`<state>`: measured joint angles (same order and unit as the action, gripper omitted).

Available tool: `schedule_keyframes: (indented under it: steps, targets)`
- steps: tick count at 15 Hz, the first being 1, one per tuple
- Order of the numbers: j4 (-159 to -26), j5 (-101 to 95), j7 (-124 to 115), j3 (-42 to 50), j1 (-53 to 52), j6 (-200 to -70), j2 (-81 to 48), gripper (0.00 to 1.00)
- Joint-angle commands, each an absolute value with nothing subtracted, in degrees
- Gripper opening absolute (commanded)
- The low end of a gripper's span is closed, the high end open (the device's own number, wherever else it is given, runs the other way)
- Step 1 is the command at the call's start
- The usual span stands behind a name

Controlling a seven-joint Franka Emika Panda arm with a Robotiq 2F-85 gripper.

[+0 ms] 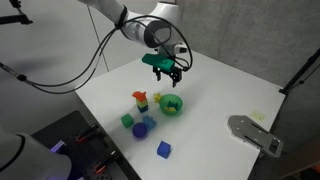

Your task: Take the blue thong out of the bowl and place it on the blue block

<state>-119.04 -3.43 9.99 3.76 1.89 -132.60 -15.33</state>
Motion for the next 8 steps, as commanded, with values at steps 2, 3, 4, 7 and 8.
schedule_keyframes:
  steps: [2,3,4,7,8]
  targets:
    - [-113.4,-4.8,3.9,3.6,1.5,-135.2,-23.7,1.0]
    - [-112.2,-5.1,2.8,3.8,1.2,-135.7,-25.7,1.0]
    - [-111.2,-5.5,1.7,4.0,1.0,-135.8,-27.3,1.0]
    - [-109.8,-4.6,1.7,3.5,1.2,-133.3,-28.6,1.0]
    - [-112.0,-4.4,2.9,3.2,1.7,-135.7,-28.1,1.0]
